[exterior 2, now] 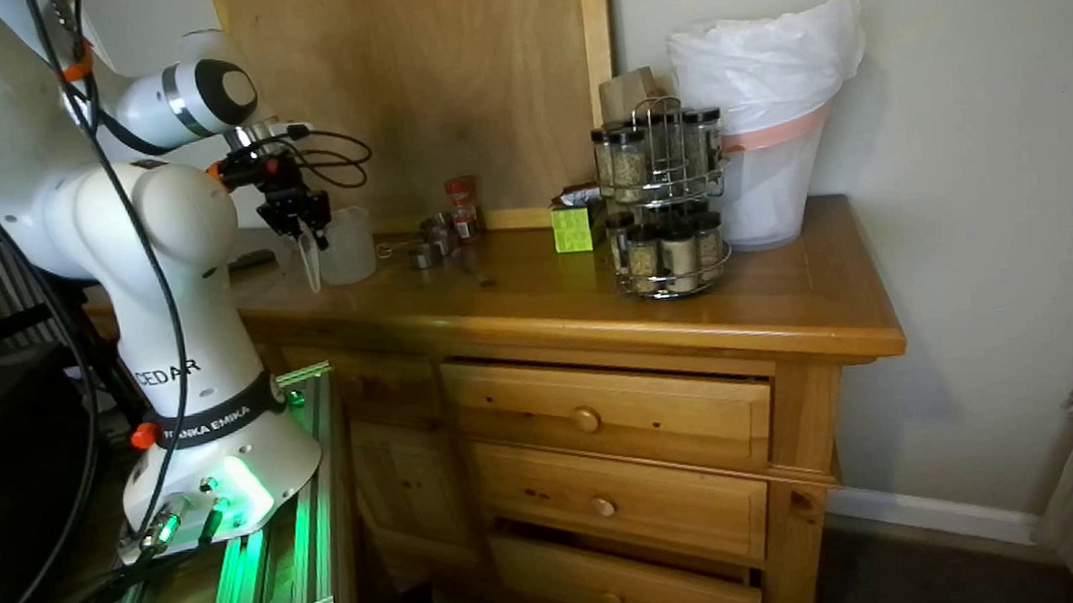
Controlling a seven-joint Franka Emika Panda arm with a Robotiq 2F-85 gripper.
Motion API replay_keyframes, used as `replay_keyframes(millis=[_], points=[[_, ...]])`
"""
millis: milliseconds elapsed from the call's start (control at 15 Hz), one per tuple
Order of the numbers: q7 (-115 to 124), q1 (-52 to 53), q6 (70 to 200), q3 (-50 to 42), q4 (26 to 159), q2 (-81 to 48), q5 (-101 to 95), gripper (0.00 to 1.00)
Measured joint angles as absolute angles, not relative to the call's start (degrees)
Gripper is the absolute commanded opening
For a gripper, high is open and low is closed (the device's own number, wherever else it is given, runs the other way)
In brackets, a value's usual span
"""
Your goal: Move the clear jug to the right.
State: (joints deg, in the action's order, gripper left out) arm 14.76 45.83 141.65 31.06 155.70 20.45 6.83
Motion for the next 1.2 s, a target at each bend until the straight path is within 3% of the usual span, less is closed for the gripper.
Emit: replay_keyframes(millis=[133, 467, 1200], points=[[14.77, 45.85, 141.77, 31.18, 155.65, 20.46, 6.81, 0.01], [14.42, 47.04, 141.68, 29.78, 155.39, 22.5, 8.05, 0.0], [9.48, 45.35, 134.89, 17.69, 157.19, 38.33, 9.69, 0.0]])
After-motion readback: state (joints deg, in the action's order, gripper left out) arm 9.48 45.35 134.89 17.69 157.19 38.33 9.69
